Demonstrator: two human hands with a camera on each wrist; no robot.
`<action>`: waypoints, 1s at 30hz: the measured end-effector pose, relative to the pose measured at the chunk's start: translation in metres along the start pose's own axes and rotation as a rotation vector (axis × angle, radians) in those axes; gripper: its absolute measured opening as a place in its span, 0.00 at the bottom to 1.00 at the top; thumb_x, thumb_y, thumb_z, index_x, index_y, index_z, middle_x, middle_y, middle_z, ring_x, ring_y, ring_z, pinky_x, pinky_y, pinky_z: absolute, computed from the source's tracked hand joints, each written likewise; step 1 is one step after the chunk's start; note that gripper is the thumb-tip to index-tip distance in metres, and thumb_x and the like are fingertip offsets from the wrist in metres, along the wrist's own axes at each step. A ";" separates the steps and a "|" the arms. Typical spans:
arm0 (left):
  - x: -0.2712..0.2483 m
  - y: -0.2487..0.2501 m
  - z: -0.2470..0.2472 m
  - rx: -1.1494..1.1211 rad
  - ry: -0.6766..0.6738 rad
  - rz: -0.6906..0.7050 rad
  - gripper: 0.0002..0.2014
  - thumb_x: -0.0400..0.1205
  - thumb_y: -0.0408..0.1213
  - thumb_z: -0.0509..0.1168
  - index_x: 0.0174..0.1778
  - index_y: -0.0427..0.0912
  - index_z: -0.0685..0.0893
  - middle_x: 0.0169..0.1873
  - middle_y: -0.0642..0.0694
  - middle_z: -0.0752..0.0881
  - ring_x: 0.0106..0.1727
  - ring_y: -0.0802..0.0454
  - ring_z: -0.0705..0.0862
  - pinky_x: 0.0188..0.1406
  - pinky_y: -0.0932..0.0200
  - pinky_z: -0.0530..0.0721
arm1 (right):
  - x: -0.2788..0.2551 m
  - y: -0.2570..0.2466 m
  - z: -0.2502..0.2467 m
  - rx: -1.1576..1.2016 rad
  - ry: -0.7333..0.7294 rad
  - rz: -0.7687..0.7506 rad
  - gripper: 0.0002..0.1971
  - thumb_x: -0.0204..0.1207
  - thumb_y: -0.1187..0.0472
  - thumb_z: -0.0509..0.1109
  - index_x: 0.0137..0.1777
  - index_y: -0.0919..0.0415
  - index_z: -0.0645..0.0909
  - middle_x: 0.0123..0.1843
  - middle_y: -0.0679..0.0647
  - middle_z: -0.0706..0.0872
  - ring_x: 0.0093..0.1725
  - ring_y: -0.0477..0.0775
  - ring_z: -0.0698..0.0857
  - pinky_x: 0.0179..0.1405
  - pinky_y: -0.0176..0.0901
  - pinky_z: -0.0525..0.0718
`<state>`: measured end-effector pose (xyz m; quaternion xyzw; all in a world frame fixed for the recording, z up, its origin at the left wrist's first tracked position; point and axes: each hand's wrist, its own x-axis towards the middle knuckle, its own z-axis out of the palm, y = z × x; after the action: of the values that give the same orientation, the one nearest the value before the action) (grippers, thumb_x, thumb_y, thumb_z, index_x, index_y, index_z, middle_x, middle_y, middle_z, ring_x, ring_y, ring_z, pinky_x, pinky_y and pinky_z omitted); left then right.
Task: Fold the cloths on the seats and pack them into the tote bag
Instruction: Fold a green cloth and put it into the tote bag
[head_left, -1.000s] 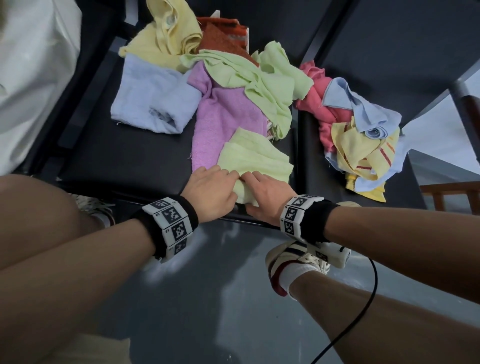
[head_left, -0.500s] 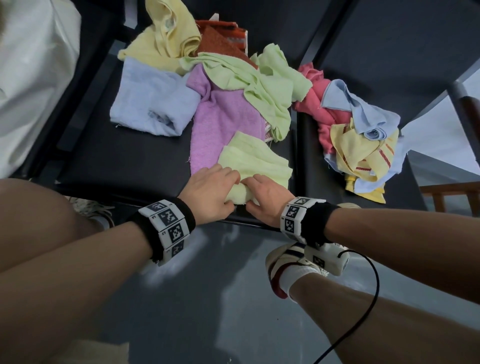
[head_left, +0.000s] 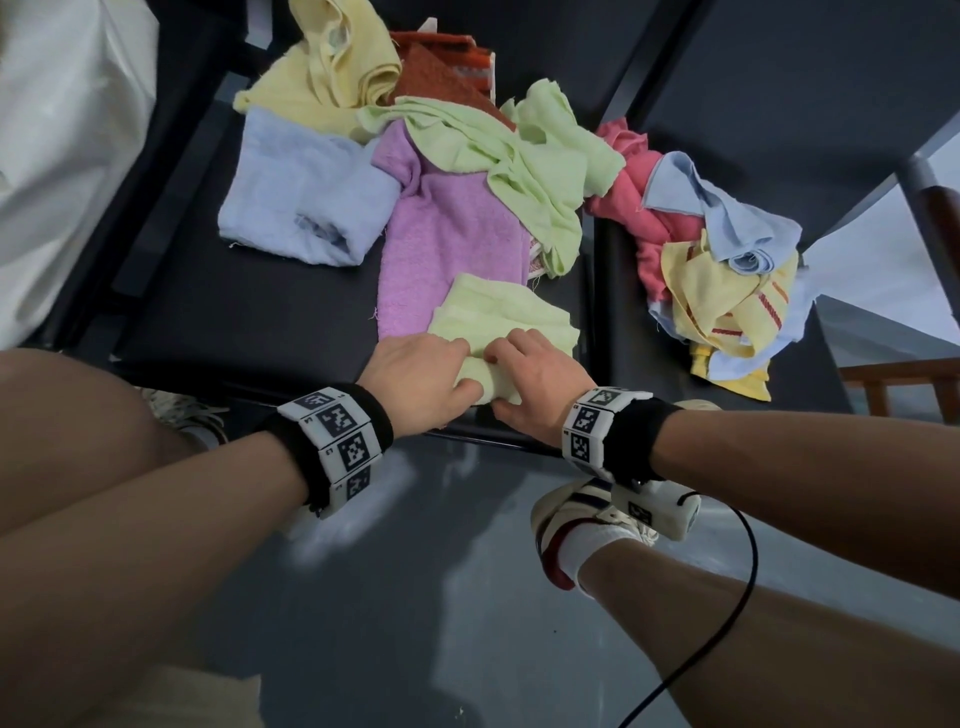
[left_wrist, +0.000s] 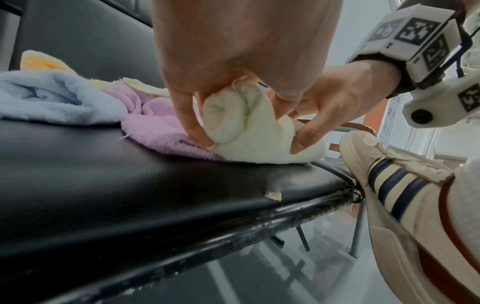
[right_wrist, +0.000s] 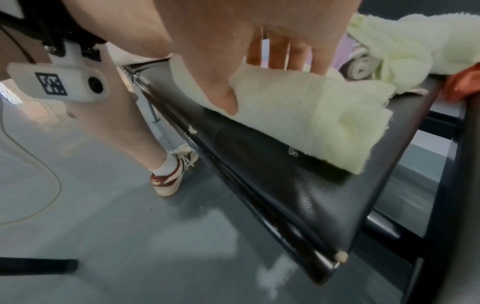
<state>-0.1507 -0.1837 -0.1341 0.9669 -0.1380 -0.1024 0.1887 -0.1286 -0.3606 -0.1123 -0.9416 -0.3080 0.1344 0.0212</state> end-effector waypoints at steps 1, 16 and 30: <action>0.000 0.000 0.000 -0.022 0.007 -0.004 0.16 0.80 0.52 0.58 0.52 0.45 0.80 0.44 0.47 0.86 0.43 0.46 0.82 0.37 0.53 0.70 | 0.000 0.000 0.000 0.006 -0.012 0.004 0.24 0.69 0.57 0.74 0.64 0.62 0.77 0.54 0.57 0.81 0.54 0.60 0.79 0.49 0.54 0.81; -0.001 -0.010 0.011 -0.438 0.053 0.349 0.20 0.69 0.39 0.65 0.58 0.43 0.80 0.55 0.51 0.81 0.55 0.50 0.80 0.55 0.45 0.82 | -0.005 0.006 -0.010 0.023 -0.156 0.099 0.19 0.76 0.46 0.63 0.60 0.57 0.74 0.46 0.49 0.77 0.43 0.58 0.81 0.40 0.47 0.76; -0.001 -0.001 0.000 -0.163 -0.016 0.055 0.15 0.75 0.45 0.64 0.57 0.49 0.77 0.50 0.48 0.85 0.49 0.41 0.83 0.49 0.48 0.80 | -0.009 -0.001 -0.002 0.020 -0.103 -0.010 0.28 0.75 0.46 0.65 0.72 0.57 0.69 0.56 0.55 0.84 0.54 0.59 0.82 0.46 0.52 0.83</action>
<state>-0.1515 -0.1830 -0.1343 0.9434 -0.1571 -0.1157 0.2683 -0.1356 -0.3654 -0.1084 -0.9317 -0.3119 0.1856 0.0154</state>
